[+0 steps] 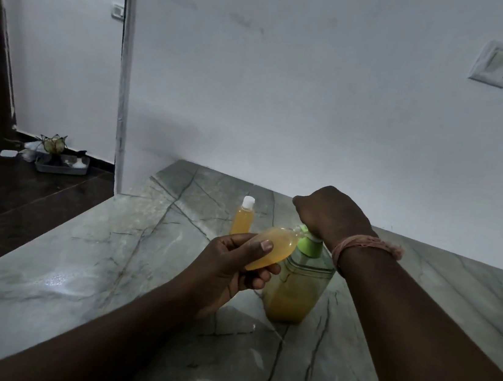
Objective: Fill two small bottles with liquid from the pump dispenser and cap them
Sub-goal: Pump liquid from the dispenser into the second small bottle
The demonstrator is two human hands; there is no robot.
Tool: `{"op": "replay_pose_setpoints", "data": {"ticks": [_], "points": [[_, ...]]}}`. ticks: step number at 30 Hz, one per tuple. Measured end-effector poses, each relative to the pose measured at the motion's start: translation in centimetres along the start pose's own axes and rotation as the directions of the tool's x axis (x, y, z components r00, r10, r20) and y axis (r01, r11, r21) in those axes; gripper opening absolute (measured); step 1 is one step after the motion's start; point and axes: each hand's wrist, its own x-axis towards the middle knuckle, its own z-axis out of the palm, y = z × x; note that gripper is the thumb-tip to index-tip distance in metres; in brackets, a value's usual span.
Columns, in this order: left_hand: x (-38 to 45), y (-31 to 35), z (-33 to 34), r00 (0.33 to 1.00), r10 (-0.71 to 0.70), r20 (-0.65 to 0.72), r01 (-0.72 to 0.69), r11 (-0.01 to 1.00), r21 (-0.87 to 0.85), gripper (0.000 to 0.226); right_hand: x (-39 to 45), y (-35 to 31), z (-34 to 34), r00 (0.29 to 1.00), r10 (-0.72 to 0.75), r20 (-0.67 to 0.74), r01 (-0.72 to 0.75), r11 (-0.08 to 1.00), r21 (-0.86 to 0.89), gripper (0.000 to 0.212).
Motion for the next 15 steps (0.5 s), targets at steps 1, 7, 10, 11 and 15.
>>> {"op": "replay_pose_setpoints", "data": {"ticks": [1,7,10,11,15], "points": [[0.0,0.0,0.0,1.000,-0.001,0.000,0.001,1.000,0.001,0.032,0.0,0.0,0.0,1.000,-0.007,0.000,0.007,1.000,-0.013,0.025],[-0.3,0.2,0.3,1.000,-0.002,-0.005,0.002,1.000,-0.001,0.030,-0.3,-0.9,-1.0,0.999,-0.046,0.029,0.050,0.987,-0.155,0.025],[-0.2,0.1,0.1,1.000,0.006,0.005,-0.006,1.000,-0.012,0.026,0.0,-0.7,-0.5,0.999,-0.041,0.015,0.042,0.994,-0.101,0.023],[-0.1,0.0,0.0,1.000,0.007,0.007,-0.007,1.000,-0.012,0.027,0.1,-0.5,-0.2,1.000,-0.026,0.013,0.027,0.998,-0.062,0.024],[0.0,-0.1,-0.1,1.000,0.011,0.017,-0.010,1.000,-0.015,0.026,0.3,0.0,0.3,0.999,0.009,0.035,-0.009,1.000,0.012,0.024]]}}
